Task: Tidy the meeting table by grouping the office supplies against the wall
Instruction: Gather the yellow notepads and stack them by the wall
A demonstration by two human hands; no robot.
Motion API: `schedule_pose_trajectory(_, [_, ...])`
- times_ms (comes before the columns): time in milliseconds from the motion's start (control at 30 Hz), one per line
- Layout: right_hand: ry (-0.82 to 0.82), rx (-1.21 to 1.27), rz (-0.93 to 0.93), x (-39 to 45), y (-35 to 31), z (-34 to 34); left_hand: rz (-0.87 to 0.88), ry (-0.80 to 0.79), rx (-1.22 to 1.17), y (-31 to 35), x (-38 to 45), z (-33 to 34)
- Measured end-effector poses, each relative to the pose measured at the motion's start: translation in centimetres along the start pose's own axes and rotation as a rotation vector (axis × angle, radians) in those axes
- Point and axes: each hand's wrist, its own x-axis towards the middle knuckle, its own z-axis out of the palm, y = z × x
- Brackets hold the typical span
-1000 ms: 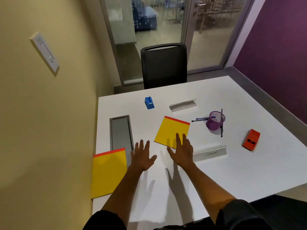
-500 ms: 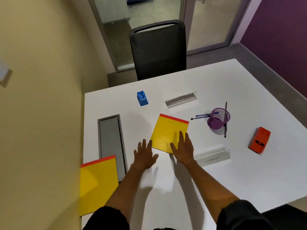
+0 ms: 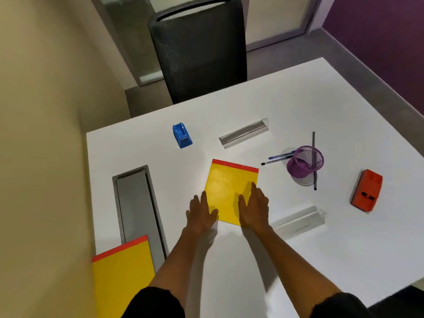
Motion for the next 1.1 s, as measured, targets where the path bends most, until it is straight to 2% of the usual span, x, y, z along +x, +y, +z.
schedule_pose_trajectory(233, [0.129, 0.102, 0.07, 0.7, -0.9, 1.5, 0.066, 0.185, -0.123, 1.2, 1.0, 0.9])
schedule_pose_trajectory(333, [0.164, 0.182, 0.109, 1.0, -1.2, 1.8, 0.058, 0.198, -0.186, 1.4, 1.0, 1.2])
schedule_pose_trajectory(533, [0.142, 0.484, 0.226, 1.6, -1.1, 0.3, -0.099, 0.185, -0.602, 1.1, 1.5, -0.7])
schedule_pose_trajectory(667, [0.084, 0.597, 0.289, 1.2, -1.4, -1.0, -0.136, 0.252, -0.653, 1.2, 0.7, -1.8])
schedule_pose_trajectory(967, [0.066, 0.677, 0.178, -1.4, -2.8, -3.0, -0.16, 0.315, -0.839, 0.7, -3.4, -3.8])
schedule_pose_trajectory(1100, [0.071, 0.731, 0.144, -2.7, -3.9, -3.8, -0.176, 0.195, -0.846, -0.4, -5.7, -4.9])
